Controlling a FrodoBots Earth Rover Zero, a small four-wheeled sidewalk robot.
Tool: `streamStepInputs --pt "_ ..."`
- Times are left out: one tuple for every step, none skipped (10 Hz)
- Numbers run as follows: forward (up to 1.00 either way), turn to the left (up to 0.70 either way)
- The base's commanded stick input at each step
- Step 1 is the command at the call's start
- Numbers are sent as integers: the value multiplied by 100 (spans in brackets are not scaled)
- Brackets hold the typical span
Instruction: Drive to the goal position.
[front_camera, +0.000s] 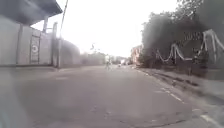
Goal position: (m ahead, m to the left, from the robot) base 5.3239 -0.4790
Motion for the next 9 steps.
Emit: streamStepInputs --pt "100 0" --pt "100 0" --pt "100 0" --pt "100 0" --pt "100 0" --pt "100 0" --pt "100 0" --pt "100 0" --pt "100 0"
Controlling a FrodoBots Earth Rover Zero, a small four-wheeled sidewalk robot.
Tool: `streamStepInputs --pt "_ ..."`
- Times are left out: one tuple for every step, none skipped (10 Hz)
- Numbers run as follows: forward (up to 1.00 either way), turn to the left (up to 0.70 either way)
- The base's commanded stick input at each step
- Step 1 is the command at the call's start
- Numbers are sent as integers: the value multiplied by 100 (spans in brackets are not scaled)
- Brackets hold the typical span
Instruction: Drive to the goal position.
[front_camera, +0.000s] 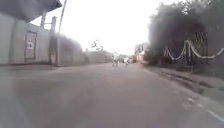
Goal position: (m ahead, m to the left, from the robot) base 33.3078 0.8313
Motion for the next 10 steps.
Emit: streamStepInputs --pt "100 0" --pt "100 -16" --pt "100 -35" --pt "100 -40" --pt "100 -40" --pt "100 -40" --pt "100 -40" --pt "100 -9" --pt "100 0" --pt "100 0"
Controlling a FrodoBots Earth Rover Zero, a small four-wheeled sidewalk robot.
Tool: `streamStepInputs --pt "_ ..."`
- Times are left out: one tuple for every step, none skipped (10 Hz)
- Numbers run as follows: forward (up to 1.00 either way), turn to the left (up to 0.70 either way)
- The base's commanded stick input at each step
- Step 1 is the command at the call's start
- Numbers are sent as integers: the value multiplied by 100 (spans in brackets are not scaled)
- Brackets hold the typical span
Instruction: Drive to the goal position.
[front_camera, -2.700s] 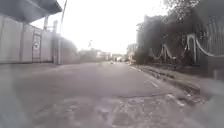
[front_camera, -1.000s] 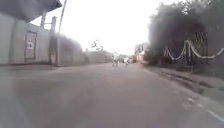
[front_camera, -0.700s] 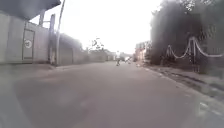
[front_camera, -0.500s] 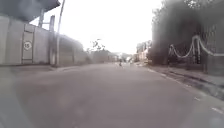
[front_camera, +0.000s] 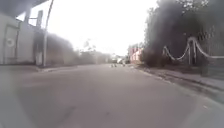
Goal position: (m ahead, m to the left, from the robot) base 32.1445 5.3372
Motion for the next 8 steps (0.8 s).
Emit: streamStepInputs --pt "100 0" --pt "100 0" --pt "100 0" --pt "100 0" --pt "100 0" --pt "100 0" --pt "100 -22" --pt "100 -39"
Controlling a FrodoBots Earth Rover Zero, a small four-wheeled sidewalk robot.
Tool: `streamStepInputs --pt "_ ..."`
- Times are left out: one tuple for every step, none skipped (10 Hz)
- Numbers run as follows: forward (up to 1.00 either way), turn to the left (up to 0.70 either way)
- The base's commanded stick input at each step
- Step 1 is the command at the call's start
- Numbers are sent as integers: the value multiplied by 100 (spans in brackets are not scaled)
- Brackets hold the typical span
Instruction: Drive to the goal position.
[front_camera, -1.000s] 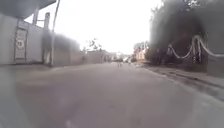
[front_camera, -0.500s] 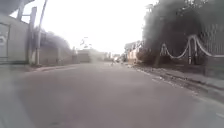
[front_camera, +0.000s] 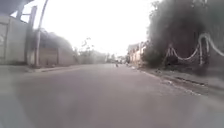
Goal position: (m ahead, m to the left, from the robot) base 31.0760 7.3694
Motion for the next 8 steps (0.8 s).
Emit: streamStepInputs --pt "100 -40" --pt "100 -40" --pt "100 -40" --pt "100 -40" --pt "100 -30" --pt "100 -14" --pt "100 0" --pt "100 0"
